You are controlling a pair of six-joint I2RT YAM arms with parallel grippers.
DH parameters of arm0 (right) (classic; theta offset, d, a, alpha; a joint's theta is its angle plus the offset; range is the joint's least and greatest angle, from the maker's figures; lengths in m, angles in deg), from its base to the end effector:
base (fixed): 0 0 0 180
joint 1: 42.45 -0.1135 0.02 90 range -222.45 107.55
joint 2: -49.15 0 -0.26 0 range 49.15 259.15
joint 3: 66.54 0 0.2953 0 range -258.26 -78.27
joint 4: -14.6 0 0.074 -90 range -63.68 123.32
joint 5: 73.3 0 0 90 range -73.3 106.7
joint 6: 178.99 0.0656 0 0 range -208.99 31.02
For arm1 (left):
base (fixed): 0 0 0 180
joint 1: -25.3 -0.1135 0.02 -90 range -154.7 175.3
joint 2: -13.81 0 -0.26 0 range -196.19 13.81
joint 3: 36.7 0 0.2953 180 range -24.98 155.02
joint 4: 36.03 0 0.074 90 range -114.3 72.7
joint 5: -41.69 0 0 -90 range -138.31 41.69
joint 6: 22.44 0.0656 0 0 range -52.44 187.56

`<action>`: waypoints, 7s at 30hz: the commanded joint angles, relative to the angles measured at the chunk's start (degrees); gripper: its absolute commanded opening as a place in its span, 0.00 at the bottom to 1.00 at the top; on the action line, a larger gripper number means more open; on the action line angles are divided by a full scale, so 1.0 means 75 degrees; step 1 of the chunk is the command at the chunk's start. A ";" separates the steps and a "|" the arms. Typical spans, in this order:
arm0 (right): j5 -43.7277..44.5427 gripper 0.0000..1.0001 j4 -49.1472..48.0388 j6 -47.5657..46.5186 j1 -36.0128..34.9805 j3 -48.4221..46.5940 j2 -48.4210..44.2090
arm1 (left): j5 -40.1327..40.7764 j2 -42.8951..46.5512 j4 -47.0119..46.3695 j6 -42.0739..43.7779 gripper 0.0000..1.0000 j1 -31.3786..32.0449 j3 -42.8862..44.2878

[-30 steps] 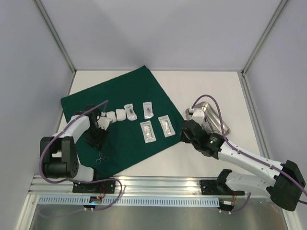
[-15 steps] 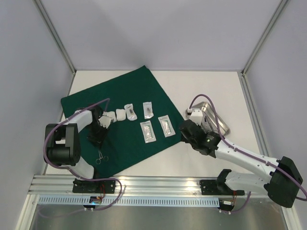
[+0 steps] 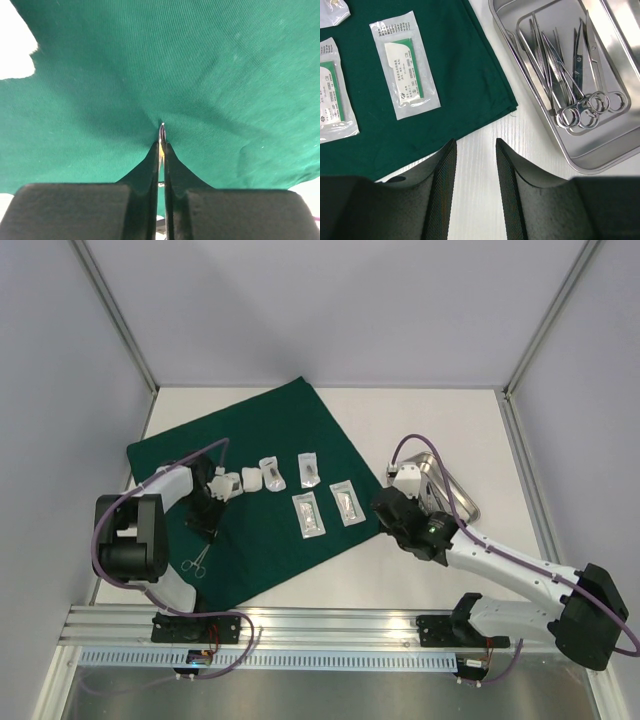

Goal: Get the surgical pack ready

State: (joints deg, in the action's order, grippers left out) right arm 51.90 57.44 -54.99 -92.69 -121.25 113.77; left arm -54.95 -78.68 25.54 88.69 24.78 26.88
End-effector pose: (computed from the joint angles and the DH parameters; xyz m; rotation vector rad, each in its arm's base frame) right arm 0.2060 0.1885 0.1960 -0.0802 2.2776 -0.0210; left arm 0.2887 -0.0050 0.0913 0.5579 3.0726 -0.1804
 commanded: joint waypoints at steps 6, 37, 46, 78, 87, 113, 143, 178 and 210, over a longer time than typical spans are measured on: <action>0.0451 0.40 0.0047 -0.0174 -0.0040 -0.0351 -0.0061 | -0.0194 -0.0137 -0.0459 0.0277 0.00 0.0408 0.0445; 0.0533 0.41 0.0281 -0.0045 -0.0040 -0.0035 -0.0589 | 0.1084 0.0390 -0.0857 0.1004 0.02 0.0443 -0.1137; 0.0171 0.40 0.0200 0.0002 -0.0051 -0.0093 -0.0565 | 0.0486 0.1641 -0.0751 0.0676 0.00 0.0443 -0.0915; -0.2198 0.50 -0.3691 -0.0467 -0.1165 -0.0599 0.0490 | 0.0076 0.1996 -0.0258 0.2620 0.30 0.0432 -0.0456; -0.2045 0.50 -0.3516 -0.0818 -0.1153 -0.0234 0.0454 | 0.0088 0.1258 -0.0986 0.3171 0.26 0.0432 -0.0926; -0.2163 0.50 -0.3047 -0.0994 -0.1153 -0.0797 0.0970 | 0.0651 0.0344 -0.1630 0.3371 0.22 0.0432 -0.1101; -0.2735 0.52 -0.4006 -0.0490 -0.1376 -0.1252 0.1483 | -0.0568 0.2639 -0.0565 0.0501 0.00 0.0432 0.0549; -0.4705 0.28 -0.5754 0.0237 -0.1774 -0.6632 0.6372 | -0.1588 0.5148 0.0538 -0.1633 0.00 0.0432 0.2449; -1.0046 0.00 0.5438 -0.8223 0.6192 -0.5332 0.4498 | -0.1763 0.3638 0.2400 -0.0075 0.89 0.0432 0.3374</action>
State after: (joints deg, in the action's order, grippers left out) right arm -17.10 90.68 -107.25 -49.70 -162.32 149.68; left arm -65.57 -48.69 44.25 86.37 27.95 50.42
